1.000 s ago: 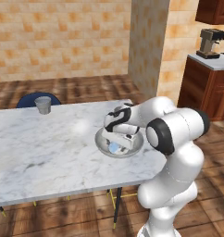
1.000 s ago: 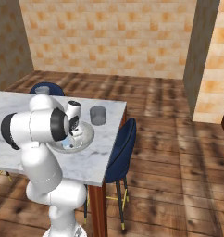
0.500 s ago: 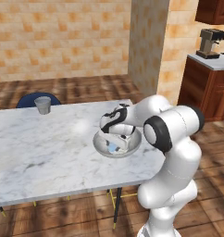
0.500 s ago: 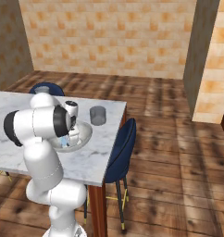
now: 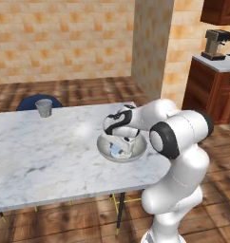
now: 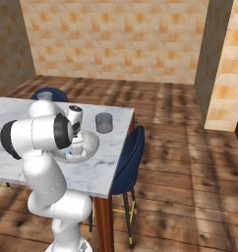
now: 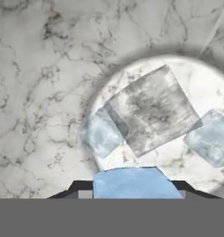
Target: There are four ice cubes in the ice bowl. Place two ice cubes in each glass of water.
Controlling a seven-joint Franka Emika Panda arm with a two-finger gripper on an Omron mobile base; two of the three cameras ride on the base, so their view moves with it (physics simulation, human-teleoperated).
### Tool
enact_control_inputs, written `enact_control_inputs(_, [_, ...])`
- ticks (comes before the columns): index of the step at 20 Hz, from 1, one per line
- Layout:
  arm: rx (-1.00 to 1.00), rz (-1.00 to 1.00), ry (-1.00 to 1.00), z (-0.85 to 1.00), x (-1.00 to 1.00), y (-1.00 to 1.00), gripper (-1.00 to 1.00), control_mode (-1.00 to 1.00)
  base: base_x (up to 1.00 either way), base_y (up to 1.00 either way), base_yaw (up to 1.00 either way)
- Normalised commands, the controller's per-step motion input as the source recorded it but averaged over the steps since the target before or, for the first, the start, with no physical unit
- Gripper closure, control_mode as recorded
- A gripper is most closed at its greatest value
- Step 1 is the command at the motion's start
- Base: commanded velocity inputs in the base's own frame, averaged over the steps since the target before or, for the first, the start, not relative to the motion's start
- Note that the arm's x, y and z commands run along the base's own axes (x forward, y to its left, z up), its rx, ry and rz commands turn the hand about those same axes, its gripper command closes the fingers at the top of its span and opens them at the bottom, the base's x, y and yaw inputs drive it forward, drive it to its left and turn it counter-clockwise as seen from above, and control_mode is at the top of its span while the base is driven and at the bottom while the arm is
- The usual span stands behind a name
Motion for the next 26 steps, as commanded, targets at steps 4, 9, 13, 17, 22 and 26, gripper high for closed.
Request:
enact_control_inputs(4, [0.09, -0.08, -0.02, 0.55, -0.12, 0.0, 1.0, -1.0, 0.0, 0.0, 0.0])
enact_control_inputs(9, [0.02, -0.19, 0.12, 0.61, -0.22, -0.21, 1.0, -1.0, 0.0, 0.0, 0.0])
enact_control_inputs(13, [0.0, -0.36, 0.15, 0.58, -0.26, -0.46, 1.0, -1.0, 0.0, 0.0, 0.0])
enact_control_inputs(17, [0.0, -0.26, 0.05, 0.64, -0.15, -0.52, 1.0, -1.0, 0.0, 0.0, 0.0])
enact_control_inputs(22, [0.0, -0.19, 0.01, 0.44, 0.0, -0.61, 1.0, -1.0, 0.0, 0.0, 0.0])
enact_control_inputs(26, [0.0, -0.09, 0.0, 0.3, 0.02, -0.39, 1.0, -1.0, 0.0, 0.0, 0.0])
